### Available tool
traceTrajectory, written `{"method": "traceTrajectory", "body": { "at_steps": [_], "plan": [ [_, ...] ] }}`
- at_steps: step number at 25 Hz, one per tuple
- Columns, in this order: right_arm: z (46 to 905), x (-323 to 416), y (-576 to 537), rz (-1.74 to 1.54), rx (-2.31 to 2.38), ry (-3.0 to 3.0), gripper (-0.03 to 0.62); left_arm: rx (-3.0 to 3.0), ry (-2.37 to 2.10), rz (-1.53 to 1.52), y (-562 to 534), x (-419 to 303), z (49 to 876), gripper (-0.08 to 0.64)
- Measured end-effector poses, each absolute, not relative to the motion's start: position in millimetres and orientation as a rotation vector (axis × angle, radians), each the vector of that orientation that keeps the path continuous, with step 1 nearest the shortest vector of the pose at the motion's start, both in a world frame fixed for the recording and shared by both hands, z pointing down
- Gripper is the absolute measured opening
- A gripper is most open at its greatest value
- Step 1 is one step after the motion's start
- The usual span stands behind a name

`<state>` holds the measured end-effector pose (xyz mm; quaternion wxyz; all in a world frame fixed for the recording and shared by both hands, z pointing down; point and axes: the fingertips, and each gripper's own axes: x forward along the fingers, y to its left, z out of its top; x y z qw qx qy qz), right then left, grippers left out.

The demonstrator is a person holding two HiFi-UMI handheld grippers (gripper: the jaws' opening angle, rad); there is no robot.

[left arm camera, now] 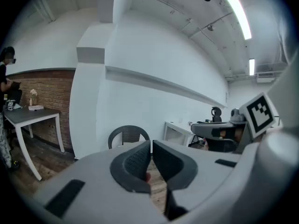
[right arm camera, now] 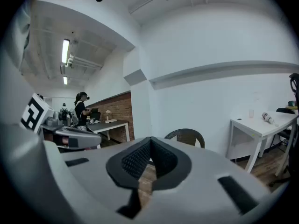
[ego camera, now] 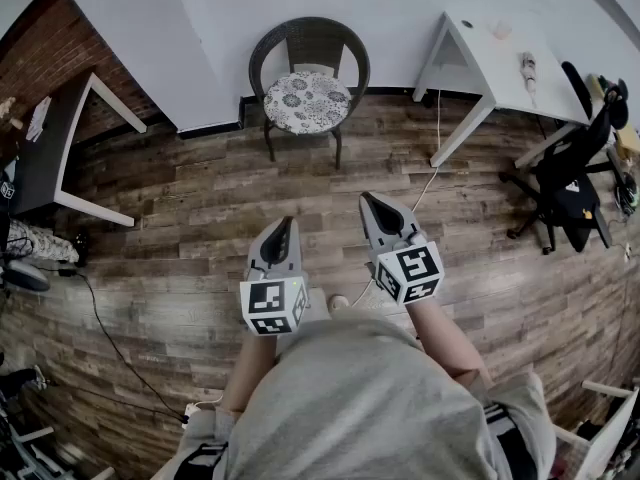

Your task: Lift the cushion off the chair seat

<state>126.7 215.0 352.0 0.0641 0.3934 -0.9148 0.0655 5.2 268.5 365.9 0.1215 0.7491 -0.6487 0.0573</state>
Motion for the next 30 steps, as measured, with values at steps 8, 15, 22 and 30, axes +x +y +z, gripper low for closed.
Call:
{"method": "traceTrajectory", "body": {
  "at_steps": [8,15,22,30],
  "plan": [
    [341,135,240,0.169,1.188,-2.783,-0.005,2.190,-1.950,0.140,281,5,350,0.014],
    [341,135,243,0.161,1.139,-2.805,-0.005,2.177,-1.964,0.123,278,7,347,0.014],
    [349,145,247,0.188,1.089,-2.825,-0.003,2.160,-1.968,0.107,275,18,350,0.015],
    [358,167,245,0.219,1.101,-2.809,-0.003,2.174,-1.935,0.106,275,40,354,0.018]
  ]
}}
